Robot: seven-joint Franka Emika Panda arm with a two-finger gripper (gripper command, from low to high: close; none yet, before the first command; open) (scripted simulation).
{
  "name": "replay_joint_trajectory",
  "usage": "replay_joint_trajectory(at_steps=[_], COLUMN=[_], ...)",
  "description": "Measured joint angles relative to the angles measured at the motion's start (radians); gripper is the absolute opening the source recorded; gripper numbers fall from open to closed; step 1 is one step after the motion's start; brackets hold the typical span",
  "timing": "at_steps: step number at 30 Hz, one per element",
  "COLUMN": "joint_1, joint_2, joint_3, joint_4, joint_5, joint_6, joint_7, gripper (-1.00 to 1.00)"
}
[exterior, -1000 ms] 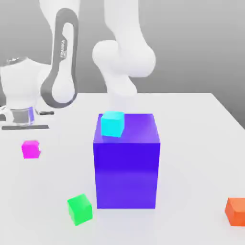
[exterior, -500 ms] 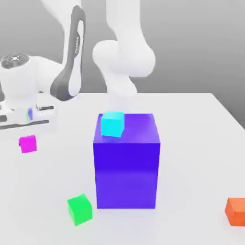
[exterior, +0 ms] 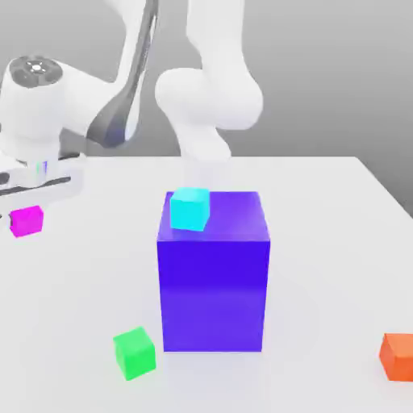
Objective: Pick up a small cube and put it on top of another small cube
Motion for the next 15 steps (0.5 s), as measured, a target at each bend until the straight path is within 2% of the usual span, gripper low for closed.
replay_joint_trajectory(at_steps=[15], joint_1=[0.084], joint_2=[-0.184], joint_3=[0.038], joint_4=[0.028], joint_5=[0.000], joint_6=[-0.065], joint_7=[-0.253], gripper=[-1.00])
